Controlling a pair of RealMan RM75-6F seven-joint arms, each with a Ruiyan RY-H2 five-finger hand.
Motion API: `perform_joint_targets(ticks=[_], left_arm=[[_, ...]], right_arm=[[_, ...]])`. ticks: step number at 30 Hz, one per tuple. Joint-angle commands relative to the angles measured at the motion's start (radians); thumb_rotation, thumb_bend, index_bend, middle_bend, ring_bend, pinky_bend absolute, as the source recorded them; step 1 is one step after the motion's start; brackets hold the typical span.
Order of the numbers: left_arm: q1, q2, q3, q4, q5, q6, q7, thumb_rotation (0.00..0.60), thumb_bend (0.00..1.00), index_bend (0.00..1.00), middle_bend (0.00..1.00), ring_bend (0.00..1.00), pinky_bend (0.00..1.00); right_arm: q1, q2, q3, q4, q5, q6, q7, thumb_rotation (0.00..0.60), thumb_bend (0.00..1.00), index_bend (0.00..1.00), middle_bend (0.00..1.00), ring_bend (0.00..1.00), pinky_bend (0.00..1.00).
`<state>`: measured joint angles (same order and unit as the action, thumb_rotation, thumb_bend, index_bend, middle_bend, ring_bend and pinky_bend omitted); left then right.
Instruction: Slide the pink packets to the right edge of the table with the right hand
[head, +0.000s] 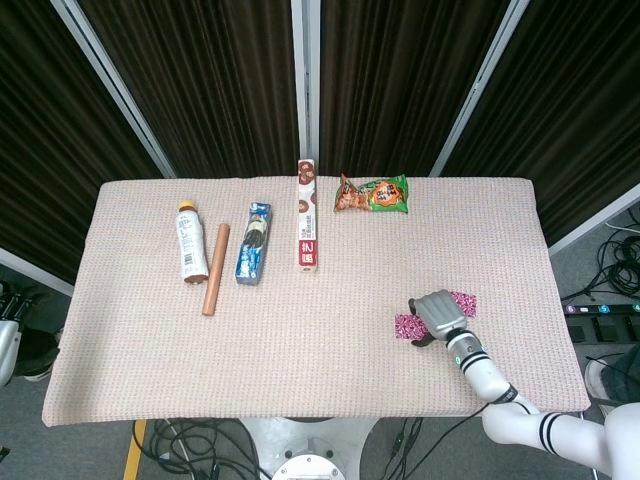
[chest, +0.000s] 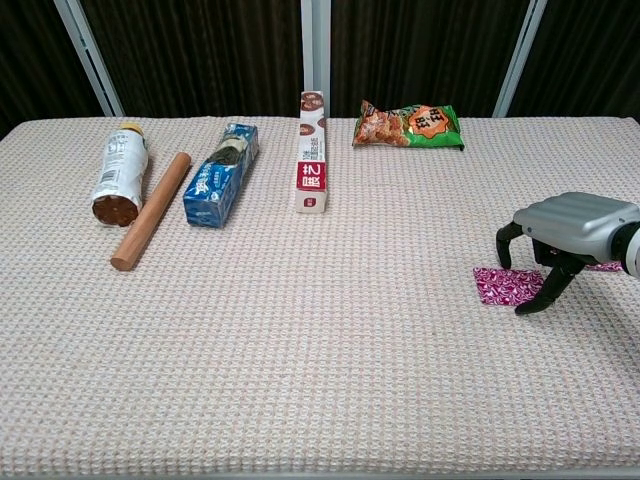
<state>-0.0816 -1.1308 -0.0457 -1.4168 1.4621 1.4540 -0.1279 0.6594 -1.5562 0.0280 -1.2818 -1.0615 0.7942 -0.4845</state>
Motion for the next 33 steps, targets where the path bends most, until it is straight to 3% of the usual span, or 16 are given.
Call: perform_joint_targets(ticks=[1, 6, 18, 33], left_arm=[[-0.001, 0.000, -0.001, 0.001, 0.000, 0.000, 0.001, 0.600, 0.03, 0.28, 0.28, 0.20, 0.26], [-0.001, 0.001, -0.001, 0.001, 0.000, -0.001, -0.001, 0.600, 0.03, 0.28, 0.28, 0.20, 0.26], [-0.002, 0.004, -0.002, -0.004, -0.001, -0.001, 0.002, 0.600, 0.03, 0.28, 0.28, 0.20, 0.26], [-0.003, 0.004, -0.001, -0.010, 0.003, -0.002, 0.008, 0.600, 0.02, 0.28, 0.28, 0.20, 0.26]], right_arm=[[0.001, -0.003, -0.001, 0.003, 0.005, -0.002, -0.003, 0.414, 0.00, 0.42, 1.00, 1.00, 1.00], [0.003, -0.007, -0.001, 0.007, 0.014, -0.003, -0.008, 0.423, 0.00, 0.42, 1.00, 1.00, 1.00], [0.005, -0.003, 0.001, 0.000, 0.029, 0.001, -0.011, 0.535, 0.00, 0.44, 1.00, 1.00, 1.00], [0.001, 0.054, 0.035, -0.057, 0.027, 0.042, 0.030, 0.543, 0.00, 0.45, 1.00, 1.00, 1.00]])
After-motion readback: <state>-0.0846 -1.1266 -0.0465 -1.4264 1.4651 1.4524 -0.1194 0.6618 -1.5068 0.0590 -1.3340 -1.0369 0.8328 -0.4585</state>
